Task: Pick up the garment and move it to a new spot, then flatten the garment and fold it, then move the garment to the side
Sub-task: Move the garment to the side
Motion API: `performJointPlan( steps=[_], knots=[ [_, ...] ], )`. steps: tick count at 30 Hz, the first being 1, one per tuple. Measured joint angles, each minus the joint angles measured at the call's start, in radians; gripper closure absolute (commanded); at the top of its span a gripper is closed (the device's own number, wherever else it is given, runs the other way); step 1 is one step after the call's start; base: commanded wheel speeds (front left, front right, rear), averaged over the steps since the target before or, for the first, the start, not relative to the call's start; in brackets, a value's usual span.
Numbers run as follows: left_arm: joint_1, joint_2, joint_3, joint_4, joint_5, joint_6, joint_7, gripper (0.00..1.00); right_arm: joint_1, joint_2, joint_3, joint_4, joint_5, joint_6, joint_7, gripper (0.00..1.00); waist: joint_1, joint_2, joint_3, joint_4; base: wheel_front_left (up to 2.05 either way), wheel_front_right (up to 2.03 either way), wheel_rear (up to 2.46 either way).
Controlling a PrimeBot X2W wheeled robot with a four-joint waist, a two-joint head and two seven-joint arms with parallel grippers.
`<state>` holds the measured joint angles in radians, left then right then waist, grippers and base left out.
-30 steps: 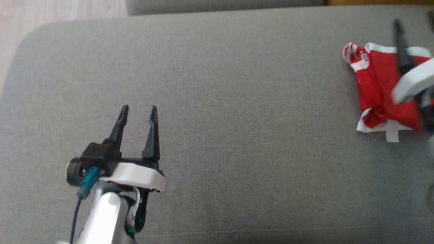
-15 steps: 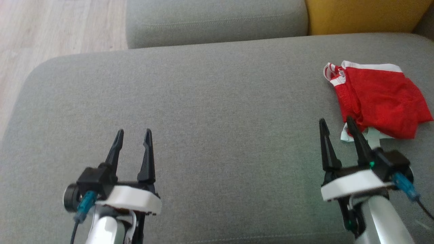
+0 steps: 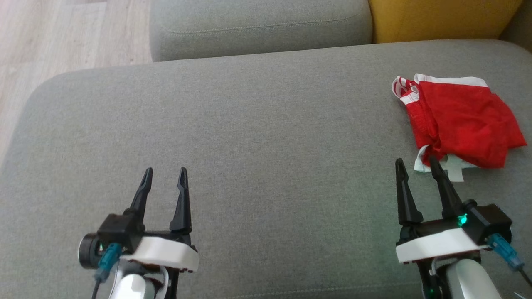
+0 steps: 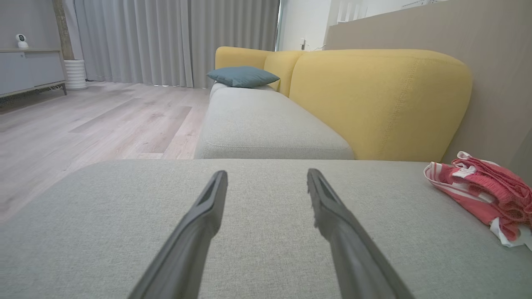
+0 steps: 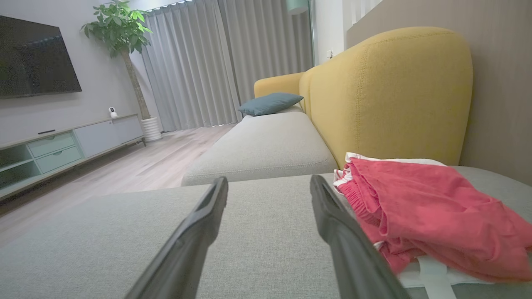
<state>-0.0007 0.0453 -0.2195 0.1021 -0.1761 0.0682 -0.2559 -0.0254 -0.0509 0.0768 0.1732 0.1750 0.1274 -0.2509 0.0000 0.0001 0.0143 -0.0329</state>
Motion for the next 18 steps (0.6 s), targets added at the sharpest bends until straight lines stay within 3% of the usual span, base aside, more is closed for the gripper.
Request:
performJointPlan(
  steps=[18],
  knots=[
    [0.0, 0.0, 0.001, -0.007, 0.012, 0.02, 0.0, 0.0, 0.0, 0.001, 0.012, 0.006, 0.0, 0.0, 0.0, 0.0, 0.0, 0.0, 0.008, 0.007, 0.0, 0.0, 0.0]
  ],
)
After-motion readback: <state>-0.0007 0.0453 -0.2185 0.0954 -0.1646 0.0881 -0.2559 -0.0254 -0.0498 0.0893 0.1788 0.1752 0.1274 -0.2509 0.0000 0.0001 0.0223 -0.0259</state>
